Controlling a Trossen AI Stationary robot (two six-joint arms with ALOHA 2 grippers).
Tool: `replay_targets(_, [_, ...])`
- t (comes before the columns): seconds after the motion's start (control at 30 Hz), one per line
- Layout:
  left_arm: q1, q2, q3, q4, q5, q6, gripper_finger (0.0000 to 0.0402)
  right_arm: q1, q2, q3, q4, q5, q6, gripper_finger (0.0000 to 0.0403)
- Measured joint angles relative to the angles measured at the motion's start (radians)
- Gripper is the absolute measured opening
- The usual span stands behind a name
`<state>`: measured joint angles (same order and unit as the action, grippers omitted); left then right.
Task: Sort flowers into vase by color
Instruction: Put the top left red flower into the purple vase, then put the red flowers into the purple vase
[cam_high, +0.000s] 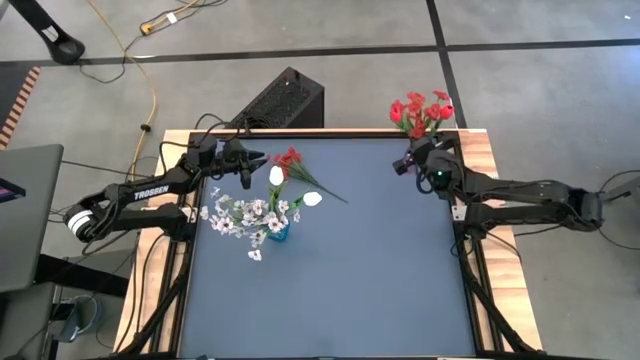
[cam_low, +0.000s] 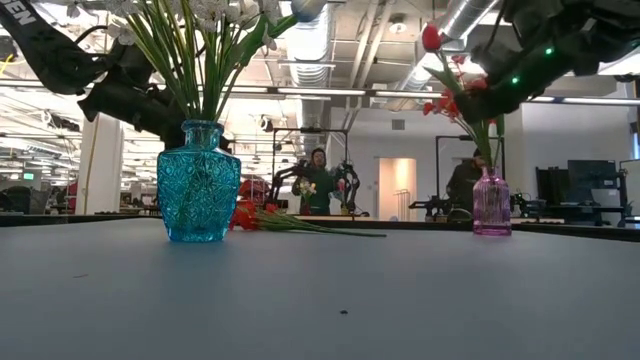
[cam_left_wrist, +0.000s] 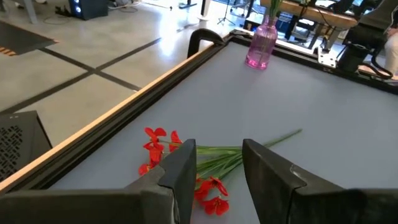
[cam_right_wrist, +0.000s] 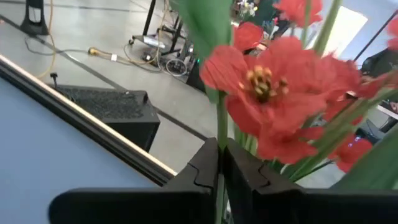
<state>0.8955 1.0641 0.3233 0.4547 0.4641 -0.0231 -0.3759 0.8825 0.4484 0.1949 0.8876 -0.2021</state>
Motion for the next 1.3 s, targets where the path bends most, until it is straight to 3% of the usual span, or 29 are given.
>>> replay_targets(0.37, [0.0,0.0,0.0,-0.019,0.0,0.0,0.0119,0.0,-0.017,0.0,-0.061,0.009,0.052,0.0097])
replay_targets(0.6, [0.0,0.0,0.0,-0.025,0.0,0.0,0.0119,0.0,-0.068,0.001,-0.098,0.008,0.08,0.0158])
replay_targets(0.83, [0.0,0.0,0.0,-0.025,0.0,-0.008,0.0119,-0.037,-0.072,0.093,-0.376,-0.002,0.226,0.0223])
replay_targets(1.13, [-0.019,0.0,0.0,-0.044,0.003,-0.026,0.0119,-0.138,-0.012,0.246,-0.652,-0.232,0.395,0.0244])
replay_targets(1.3, [-0.039,0.0,0.0,-0.06,0.003,-0.024,0.0119,-0.163,0.024,0.356,-0.783,-0.303,0.423,0.0244])
